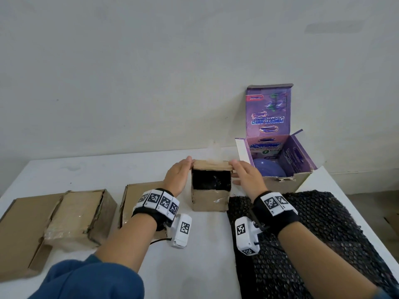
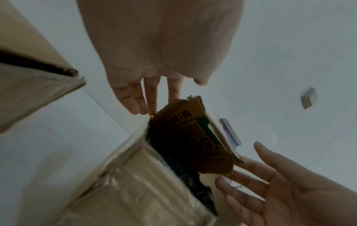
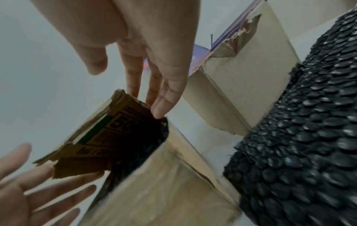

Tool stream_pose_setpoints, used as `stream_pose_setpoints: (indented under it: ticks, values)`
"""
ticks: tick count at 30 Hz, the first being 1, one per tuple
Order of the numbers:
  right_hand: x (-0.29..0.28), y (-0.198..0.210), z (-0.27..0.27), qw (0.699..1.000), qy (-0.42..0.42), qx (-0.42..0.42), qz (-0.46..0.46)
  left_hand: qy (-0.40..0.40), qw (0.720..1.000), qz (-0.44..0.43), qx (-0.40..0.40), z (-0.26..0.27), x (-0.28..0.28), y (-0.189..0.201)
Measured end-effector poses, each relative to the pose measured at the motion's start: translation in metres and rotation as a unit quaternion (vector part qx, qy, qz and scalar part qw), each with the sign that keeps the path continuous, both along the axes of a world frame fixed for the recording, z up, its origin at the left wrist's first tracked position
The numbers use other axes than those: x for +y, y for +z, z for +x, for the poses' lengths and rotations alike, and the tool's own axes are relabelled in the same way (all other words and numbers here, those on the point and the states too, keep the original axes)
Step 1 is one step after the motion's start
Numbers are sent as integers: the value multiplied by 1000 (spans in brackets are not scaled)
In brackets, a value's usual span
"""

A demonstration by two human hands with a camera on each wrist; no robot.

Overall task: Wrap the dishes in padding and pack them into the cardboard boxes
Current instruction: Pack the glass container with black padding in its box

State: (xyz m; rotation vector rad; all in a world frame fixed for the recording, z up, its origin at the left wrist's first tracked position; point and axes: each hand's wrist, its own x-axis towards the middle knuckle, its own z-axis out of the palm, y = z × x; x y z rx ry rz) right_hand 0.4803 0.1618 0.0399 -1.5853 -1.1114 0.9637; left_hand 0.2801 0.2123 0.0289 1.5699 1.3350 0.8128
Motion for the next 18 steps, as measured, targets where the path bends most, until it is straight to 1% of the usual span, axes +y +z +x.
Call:
stream_pose_setpoints:
  ticks: [3,6,9,11,14,18]
  values:
    - [-11,-14,0,998,21,-66,14,-9,996,65,67,-4,-5,-9]
    - [-17,-23,-2,989,31,-141,35,-14,989,100,109,-5,-11,-14]
    - [-19,-31,-5,988,46,-137,49,-20,989,113,93,-3,-16,-13]
    - [-18,-33,-6,987,55,-138,61,-27,991,98,87,-3,-18,-14]
    - [-15,-33,-8,987,53,-144,50,-25,993,78,87,-5,-21,-15]
    - [-8,-25,-9,986,68,-148,34,-34,995,55,72,1,-18,-3]
